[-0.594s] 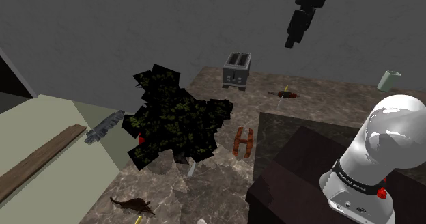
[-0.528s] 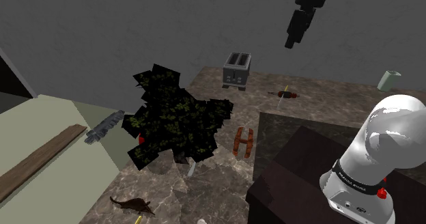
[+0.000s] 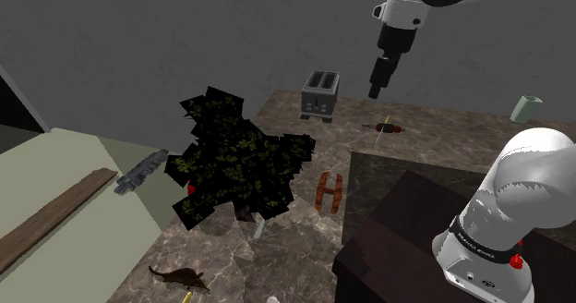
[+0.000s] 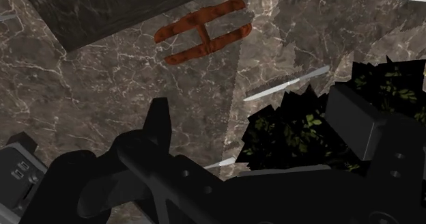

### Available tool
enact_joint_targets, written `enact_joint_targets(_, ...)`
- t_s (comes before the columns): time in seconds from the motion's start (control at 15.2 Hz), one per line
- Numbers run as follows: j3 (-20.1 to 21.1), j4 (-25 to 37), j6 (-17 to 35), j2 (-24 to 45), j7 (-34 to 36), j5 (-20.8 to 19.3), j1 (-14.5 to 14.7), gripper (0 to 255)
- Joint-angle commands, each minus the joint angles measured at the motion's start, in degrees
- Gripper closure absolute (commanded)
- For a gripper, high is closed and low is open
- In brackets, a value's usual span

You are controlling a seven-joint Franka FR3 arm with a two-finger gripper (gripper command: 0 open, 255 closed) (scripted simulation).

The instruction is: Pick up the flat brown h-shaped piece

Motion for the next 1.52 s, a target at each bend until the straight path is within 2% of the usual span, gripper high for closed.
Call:
enact_joint_targets(0.0, 0.2, -3.2, 4.1, 1.1, -0.6, -0.1, 0.4, 0)
enact_joint_targets(0.4, 0.1, -10.0, 16.7, 7.5, -3.1, -0.8, 1.4, 0)
enact_joint_targets(0.73, -0.1, -13.6, 28.0, 15.8, -5.1, -1.3, 2.3, 0)
enact_joint_targets(1.12, -0.3, -15.0, 41.8, 28.9, -7.5, -1.6, 3.3, 0)
enact_joint_targets(1.45, -0.2, -13.6, 52.7, 41.7, -9.6, -1.5, 4.0, 0)
